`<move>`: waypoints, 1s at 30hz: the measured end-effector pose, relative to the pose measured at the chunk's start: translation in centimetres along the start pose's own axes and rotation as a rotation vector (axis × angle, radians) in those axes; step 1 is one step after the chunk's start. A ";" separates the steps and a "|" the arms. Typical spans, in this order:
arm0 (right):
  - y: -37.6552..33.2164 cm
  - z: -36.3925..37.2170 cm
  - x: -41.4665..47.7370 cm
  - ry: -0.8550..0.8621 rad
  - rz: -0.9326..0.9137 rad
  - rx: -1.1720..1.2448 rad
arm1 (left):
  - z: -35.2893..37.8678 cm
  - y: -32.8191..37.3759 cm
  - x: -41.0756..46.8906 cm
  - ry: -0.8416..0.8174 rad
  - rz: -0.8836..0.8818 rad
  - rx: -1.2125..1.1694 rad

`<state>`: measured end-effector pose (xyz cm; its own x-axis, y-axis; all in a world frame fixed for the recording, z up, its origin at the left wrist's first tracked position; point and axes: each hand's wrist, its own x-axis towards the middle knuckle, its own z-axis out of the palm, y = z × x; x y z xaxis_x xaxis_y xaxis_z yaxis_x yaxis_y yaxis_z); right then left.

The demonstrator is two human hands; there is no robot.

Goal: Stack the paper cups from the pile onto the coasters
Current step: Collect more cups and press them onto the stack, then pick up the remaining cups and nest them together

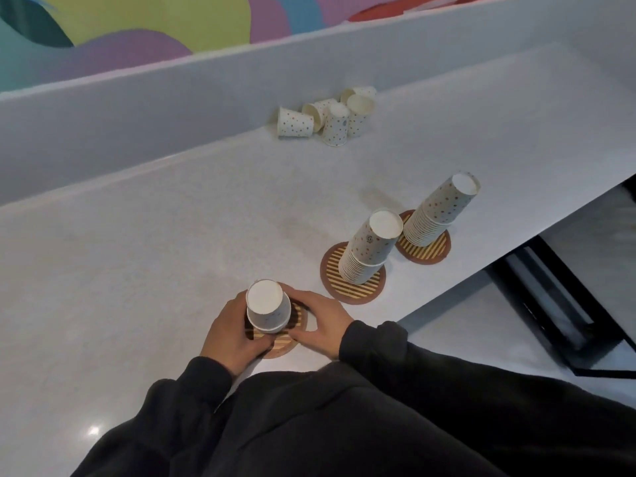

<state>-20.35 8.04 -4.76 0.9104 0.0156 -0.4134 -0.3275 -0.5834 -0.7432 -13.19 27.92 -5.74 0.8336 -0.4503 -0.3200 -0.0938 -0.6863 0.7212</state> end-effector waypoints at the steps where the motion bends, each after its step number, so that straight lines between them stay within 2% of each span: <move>1: 0.3 -0.2 -0.2 -0.007 0.019 -0.005 | 0.1 0.2 -0.1 -0.003 -0.007 0.000; 5: 2.3 -2.3 -2.1 -0.015 0.077 0.017 | 0.8 0.9 -0.3 0.027 -0.107 0.017; 9: 4.7 -6.2 -4.8 -0.020 0.084 0.091 | 1.8 1.8 -0.8 0.132 -0.192 -0.008; 12: 7.2 -9.7 -6.7 -0.017 0.081 0.069 | 2.9 3.5 -2.3 0.333 -0.248 -0.103; 15: 11.5 -12.7 -7.6 0.224 -0.008 -0.007 | 5.2 6.0 -5.6 0.667 -0.463 -0.191; 16: 13.1 -13.8 -7.7 0.293 -0.011 -0.058 | 6.4 6.7 -6.5 0.716 -0.481 -0.162; 17: 14.6 -14.8 -7.6 0.338 0.000 -0.126 | 7.7 7.5 -7.0 0.698 -0.437 -0.122; 19: 17.4 -16.3 -7.1 0.397 -0.016 -0.308 | 10.4 8.7 -6.9 0.529 -0.199 -0.013; 21: 19.3 -17.0 -6.2 0.381 -0.065 -0.485 | 13.2 9.8 -5.1 0.320 0.084 0.169; 23: 20.4 -17.1 -5.5 0.325 -0.072 -0.647 | 15.8 10.7 -2.3 0.215 0.255 0.323; 25: 21.0 -17.0 -5.1 0.309 -0.095 -0.745 | 17.9 11.6 -0.1 0.184 0.271 0.424; 30: 22.0 -17.1 -5.0 0.273 -0.154 -0.800 | 20.1 12.7 1.3 0.223 0.106 0.507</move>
<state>-27.80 -18.74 -10.05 0.9926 0.0055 -0.1213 -0.0121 -0.9895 -0.1440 -24.21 7.13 -9.41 0.8950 -0.4381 -0.0842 -0.3875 -0.8570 0.3397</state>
